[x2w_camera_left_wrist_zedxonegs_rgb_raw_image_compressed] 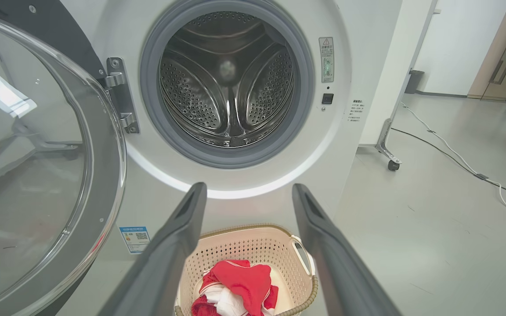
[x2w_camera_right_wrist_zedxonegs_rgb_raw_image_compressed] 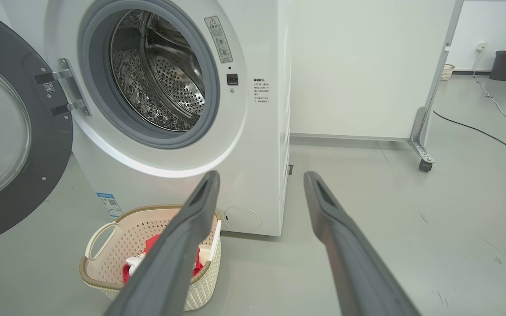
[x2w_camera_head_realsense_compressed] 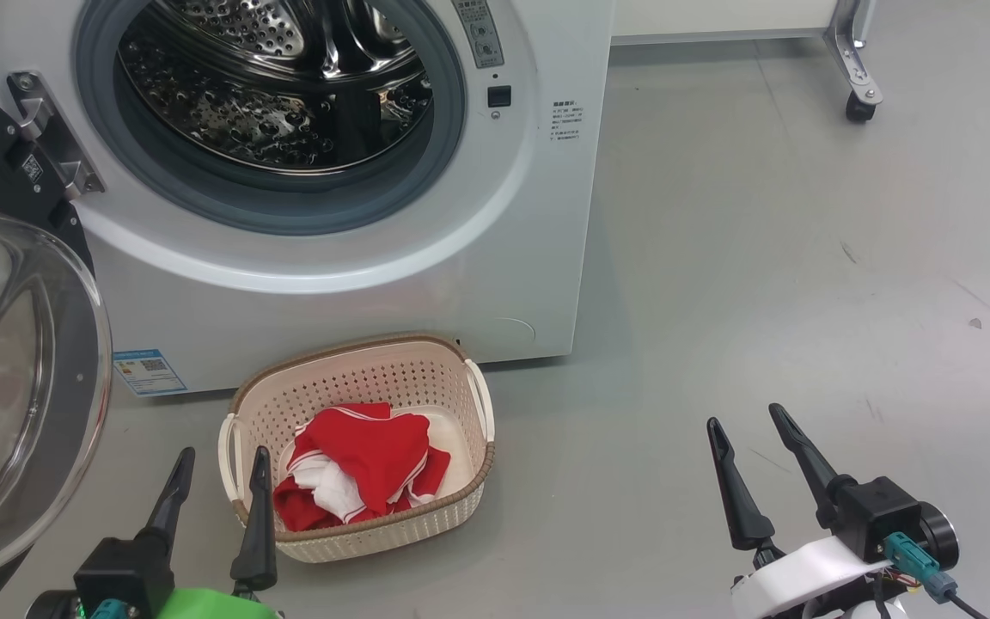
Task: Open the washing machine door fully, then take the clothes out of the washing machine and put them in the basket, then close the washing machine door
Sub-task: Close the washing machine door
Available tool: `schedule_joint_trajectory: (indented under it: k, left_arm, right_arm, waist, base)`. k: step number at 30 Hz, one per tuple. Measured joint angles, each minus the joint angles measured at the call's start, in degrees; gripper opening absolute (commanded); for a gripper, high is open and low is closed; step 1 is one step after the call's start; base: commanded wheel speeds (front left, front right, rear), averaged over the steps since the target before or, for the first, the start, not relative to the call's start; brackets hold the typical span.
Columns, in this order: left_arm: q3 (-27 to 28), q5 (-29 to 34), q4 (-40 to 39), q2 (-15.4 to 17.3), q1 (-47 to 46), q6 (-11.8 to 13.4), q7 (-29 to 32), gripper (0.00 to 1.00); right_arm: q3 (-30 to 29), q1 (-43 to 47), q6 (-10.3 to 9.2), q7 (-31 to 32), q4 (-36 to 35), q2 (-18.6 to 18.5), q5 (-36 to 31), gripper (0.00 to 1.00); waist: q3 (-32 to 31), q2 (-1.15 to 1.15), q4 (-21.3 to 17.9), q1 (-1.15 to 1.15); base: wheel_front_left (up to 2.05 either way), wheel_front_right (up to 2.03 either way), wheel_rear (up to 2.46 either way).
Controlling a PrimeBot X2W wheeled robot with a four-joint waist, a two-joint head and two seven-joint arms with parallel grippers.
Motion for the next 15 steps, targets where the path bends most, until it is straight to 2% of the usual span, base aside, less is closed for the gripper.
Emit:
schedule_joint_trajectory:
  k: [15]
  left_arm:
    - [-0.2,1.0,-0.1,0.0,0.8,0.2,0.6,1.00]
  right_arm:
    - [0.0,0.0,-0.31,0.2,0.1,0.0,0.0,1.00]
  waist:
    - [-0.5,0.00,0.6,0.00]
  base:
    - [0.00,0.00,0.00]
